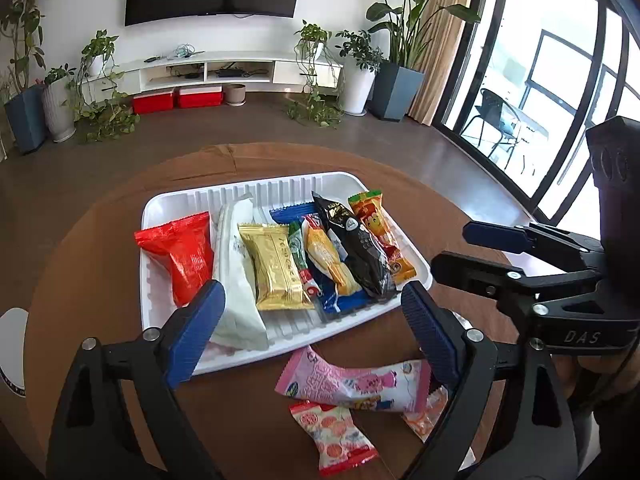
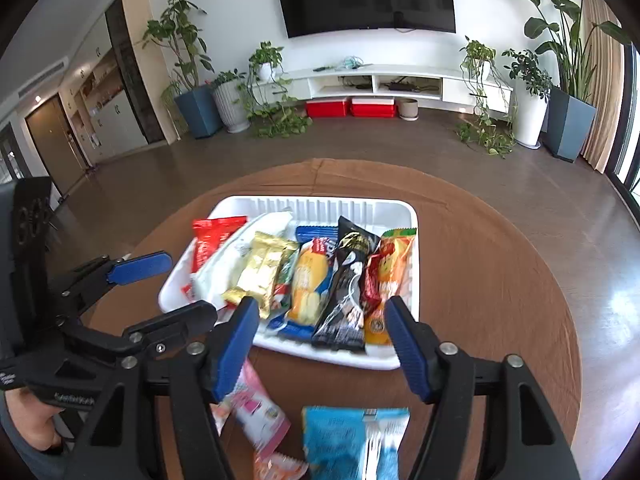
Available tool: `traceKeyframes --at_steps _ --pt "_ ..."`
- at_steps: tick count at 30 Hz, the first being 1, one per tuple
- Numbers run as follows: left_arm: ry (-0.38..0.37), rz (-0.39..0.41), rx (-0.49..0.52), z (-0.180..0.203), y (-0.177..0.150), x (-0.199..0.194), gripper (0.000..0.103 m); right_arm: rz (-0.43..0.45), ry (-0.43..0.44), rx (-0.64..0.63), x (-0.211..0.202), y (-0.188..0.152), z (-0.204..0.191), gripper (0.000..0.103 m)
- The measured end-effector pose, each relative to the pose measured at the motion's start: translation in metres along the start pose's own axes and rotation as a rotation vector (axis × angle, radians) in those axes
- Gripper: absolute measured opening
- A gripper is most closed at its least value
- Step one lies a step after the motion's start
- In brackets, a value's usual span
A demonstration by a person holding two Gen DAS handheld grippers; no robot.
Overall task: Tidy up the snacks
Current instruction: 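Move both grippers back over the remaining snacks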
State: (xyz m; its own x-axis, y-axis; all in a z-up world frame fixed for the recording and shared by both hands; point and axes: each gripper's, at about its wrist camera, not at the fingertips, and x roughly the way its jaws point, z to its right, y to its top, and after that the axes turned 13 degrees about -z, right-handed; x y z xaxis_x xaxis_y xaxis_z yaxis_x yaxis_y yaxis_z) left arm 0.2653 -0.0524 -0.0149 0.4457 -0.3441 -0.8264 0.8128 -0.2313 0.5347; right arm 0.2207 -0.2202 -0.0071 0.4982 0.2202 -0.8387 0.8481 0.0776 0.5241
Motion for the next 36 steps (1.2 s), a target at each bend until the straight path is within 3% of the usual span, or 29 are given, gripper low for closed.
traceKeyframes --at_steps 2,4,12,16,24,36 --pt "0.005 -0.002 -0.007 0.001 -0.015 -0.010 0.097 0.017 0.011 0.005 -0.012 -0.016 -0.002 0.081" --pt "0.004 0.000 -0.023 0.001 -0.030 -0.020 0.101 0.033 0.018 0.011 -0.022 -0.032 -0.004 0.084" --pt "0.019 -0.055 -0.075 0.005 -0.099 -0.031 0.102 0.028 0.020 0.061 -0.039 -0.103 -0.012 0.089" --pt "0.009 -0.104 -0.091 0.007 -0.123 -0.022 0.102 0.028 0.065 0.137 -0.041 -0.141 -0.010 0.089" --pt "0.055 -0.165 -0.051 0.020 -0.117 0.002 0.102 0.037 0.072 0.176 -0.038 -0.182 -0.013 0.088" --pt "0.128 -0.252 -0.029 0.013 -0.093 0.038 0.101 0.035 0.093 0.184 -0.033 -0.191 -0.011 0.084"
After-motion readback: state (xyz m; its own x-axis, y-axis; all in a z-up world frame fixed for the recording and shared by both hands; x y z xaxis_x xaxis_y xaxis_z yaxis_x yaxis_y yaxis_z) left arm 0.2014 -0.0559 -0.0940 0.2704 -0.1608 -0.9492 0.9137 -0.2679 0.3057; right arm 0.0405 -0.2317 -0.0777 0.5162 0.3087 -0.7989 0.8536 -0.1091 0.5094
